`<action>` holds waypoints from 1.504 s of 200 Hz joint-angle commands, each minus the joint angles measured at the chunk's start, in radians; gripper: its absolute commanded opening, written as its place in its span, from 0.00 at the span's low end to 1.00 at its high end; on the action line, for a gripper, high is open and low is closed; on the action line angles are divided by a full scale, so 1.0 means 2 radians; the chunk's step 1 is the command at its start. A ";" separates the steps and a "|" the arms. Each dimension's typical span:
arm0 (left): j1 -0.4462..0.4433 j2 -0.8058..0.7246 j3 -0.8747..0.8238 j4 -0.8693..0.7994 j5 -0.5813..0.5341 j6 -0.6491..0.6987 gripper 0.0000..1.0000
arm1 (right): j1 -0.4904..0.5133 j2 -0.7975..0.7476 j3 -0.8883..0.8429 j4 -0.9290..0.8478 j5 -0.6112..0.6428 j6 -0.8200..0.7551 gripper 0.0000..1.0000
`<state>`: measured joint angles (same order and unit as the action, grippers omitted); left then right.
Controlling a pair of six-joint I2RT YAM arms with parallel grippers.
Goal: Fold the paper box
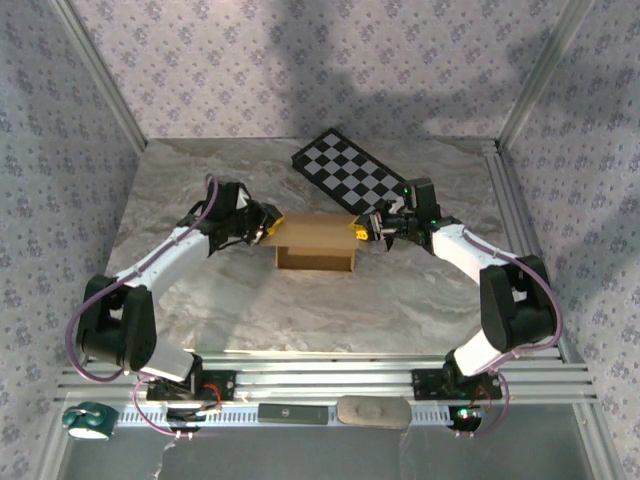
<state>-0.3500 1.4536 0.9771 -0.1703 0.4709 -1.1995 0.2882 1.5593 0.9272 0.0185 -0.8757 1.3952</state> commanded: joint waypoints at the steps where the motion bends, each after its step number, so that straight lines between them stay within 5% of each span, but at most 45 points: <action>1: -0.013 -0.015 0.003 0.011 0.024 -0.008 0.16 | 0.007 -0.003 -0.008 0.005 -0.006 -0.003 0.00; 49: -0.011 0.012 -0.021 0.015 0.008 0.017 0.08 | 0.010 0.030 -0.021 0.022 0.009 -0.030 0.00; 103: -0.007 0.054 -0.025 -0.008 -0.008 0.068 0.18 | 0.015 0.057 -0.012 -0.014 0.027 -0.087 0.00; 208: -0.021 0.048 -0.044 -0.060 -0.056 0.129 0.21 | 0.022 0.068 0.002 -0.124 0.074 -0.181 0.01; 301: -0.034 0.045 -0.049 -0.066 -0.081 0.130 0.21 | 0.032 0.066 0.037 -0.233 0.127 -0.257 0.24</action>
<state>-0.4129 1.5562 0.8902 -0.2638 0.3424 -0.9577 0.3515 1.6806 0.9783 -0.3218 -0.6838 0.9363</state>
